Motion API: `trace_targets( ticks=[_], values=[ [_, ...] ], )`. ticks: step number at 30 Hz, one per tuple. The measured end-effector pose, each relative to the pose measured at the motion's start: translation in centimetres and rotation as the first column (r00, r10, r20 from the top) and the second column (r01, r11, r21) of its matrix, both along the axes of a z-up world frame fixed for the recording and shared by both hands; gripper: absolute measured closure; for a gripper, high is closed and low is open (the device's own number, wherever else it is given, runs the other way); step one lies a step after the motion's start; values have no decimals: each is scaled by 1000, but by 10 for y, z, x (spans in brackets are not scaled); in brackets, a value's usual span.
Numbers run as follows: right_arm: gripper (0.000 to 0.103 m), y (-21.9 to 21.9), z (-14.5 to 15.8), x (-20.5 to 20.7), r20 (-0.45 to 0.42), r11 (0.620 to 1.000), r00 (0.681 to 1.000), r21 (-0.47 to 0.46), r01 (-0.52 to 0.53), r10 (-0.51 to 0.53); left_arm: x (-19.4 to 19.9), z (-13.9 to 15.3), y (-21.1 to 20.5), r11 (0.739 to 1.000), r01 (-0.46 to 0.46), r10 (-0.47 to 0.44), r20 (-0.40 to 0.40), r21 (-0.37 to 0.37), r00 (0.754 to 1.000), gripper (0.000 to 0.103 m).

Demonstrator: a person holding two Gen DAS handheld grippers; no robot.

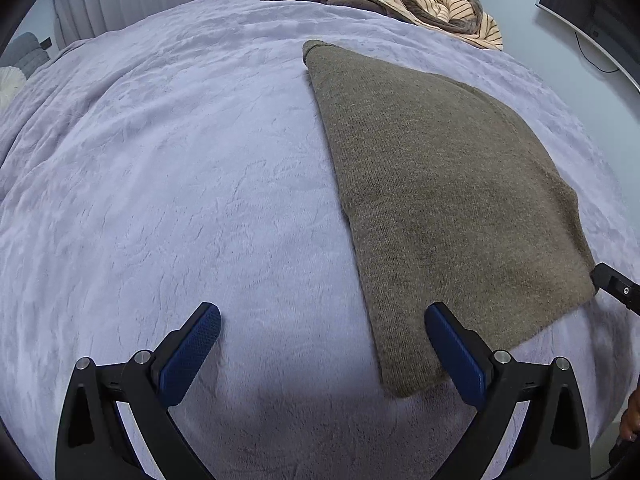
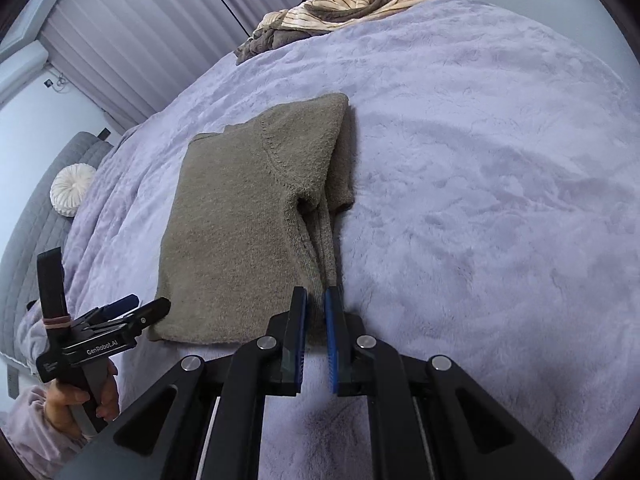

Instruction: Fold small clothes

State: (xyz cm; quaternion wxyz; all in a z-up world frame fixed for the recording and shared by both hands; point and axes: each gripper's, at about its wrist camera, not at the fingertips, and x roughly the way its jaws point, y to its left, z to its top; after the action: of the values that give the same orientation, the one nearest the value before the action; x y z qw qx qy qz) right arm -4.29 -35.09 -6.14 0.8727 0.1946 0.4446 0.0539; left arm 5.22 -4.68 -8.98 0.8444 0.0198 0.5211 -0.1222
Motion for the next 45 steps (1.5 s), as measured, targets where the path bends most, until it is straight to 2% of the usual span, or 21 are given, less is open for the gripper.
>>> trace_targets(
  ticks=[4, 7, 8, 10, 11, 14, 16, 18, 19, 22, 27, 35, 37, 39, 45],
  values=[
    [90, 3, 8, -11, 10, 1000, 1000, -1, -1, 1, -9, 7, 4, 1000, -22, 22, -5, -6, 1000, 1],
    [90, -6, 5, -15, -8, 998, 999, 59, 31, -31, -21, 18, 4, 1000, -16, 16, 13, -20, 1000, 1],
    [86, -12, 2, -17, -17, 993, 999, 109, 48, -47, -24, 22, 4, 1000, -10, 11, 17, -26, 1000, 1],
    [67, -23, -7, -23, -37, 971, 996, 221, 93, -87, -30, 27, 4, 999, -3, 4, 24, -33, 1000, 1],
    [53, -28, -12, -26, -41, 955, 994, 276, 108, -100, -32, 28, 5, 999, -2, 3, 23, -36, 1000, 1],
    [53, -36, -23, -27, -35, 906, 992, 406, 122, -118, -35, 28, 3, 999, -7, 7, 8, -51, 1000, 1],
    [59, -38, -23, -25, -7, 892, 991, 435, 125, -136, -36, 27, 1, 999, -10, 10, -4, -51, 1000, 1],
    [82, -38, -21, -19, -14, 904, 988, 404, 144, -151, -39, 26, -1, 999, -10, 9, -8, -51, 1000, 1],
    [85, -37, -22, -16, -27, 918, 988, 368, 150, -151, -40, 26, -2, 999, -6, 6, -9, -52, 1000, 1],
    [88, -31, -32, -9, -74, 963, 988, 227, 147, -134, -44, 28, -6, 999, 3, -3, -8, -44, 1000, 1],
    [88, -34, -34, -21, -72, 960, 989, 239, 145, -132, -49, 31, -5, 999, 14, -15, -8, -50, 1000, 1],
    [86, -42, -23, -45, -67, 967, 991, 221, 125, -113, -54, 31, -13, 999, 30, -30, -7, -38, 1000, 1],
    [80, -43, -21, -47, -63, 967, 992, 223, 123, -112, -55, 30, -18, 999, 40, -41, -22, -28, 999, 1],
    [59, -42, -20, -48, -61, 967, 992, 228, 118, -107, -56, 27, -21, 999, 42, -43, -38, -24, 998, 1],
    [57, -35, -19, -46, -59, 967, 994, 235, 100, -88, -56, 29, -22, 999, 32, -32, -22, -19, 999, 1]
  ],
)
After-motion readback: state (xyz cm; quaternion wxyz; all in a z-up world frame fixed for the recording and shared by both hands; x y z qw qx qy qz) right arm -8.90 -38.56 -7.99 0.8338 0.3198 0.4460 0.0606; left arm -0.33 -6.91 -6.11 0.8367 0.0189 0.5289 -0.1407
